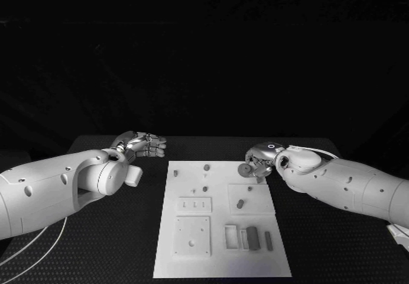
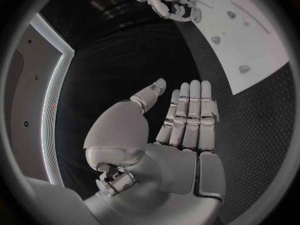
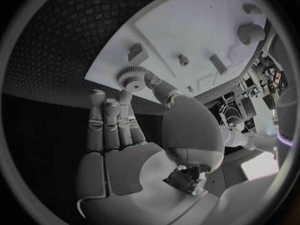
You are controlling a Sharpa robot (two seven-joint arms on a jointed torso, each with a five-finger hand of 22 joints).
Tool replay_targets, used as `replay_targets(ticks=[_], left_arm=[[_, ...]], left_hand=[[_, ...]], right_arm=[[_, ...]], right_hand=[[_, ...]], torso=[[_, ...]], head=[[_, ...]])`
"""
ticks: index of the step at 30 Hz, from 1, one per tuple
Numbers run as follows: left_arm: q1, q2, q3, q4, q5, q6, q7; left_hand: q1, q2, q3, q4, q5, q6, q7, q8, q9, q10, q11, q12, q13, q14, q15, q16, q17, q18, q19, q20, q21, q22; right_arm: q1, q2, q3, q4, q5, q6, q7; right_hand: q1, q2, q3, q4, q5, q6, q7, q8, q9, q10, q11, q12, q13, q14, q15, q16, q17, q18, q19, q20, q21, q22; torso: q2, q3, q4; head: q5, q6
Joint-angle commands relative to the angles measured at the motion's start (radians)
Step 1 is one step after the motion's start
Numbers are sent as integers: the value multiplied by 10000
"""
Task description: Assemble the parts on the task board
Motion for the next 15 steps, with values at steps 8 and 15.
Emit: replay_targets(ticks=[8,15], left_arm=[[12,109,9,-30,-127,165,69],[11,140,9,-57,-127,178,72]], left_hand=[[-40,31,-36,10,46,0,31,-58,-12,0,46,-72,14,94,3,-58,26,64,78,-13,-52,16],[-40,32,-36,9,46,-1,32,-60,-13,1,46,-75,14,94,4,-62,29,63,78,-12,-54,17]], right_arm=[[-11,313,-2,-408,165,320,135],[-19,399,-2,-492,209,396,162]], right_hand=[[-58,924,27,7,37,454,0,75,17,-578,-227,203,57,-90,-139,231,17,206,-116,-86,204,220],[-100,1119,3,-57,38,457,5,48,-6,-594,-223,246,62,-111,-136,291,10,206,-144,-87,256,216]], torso=[[24,11,-8],[15,12,-6]], head=[[-16,-6],[-26,-32]])
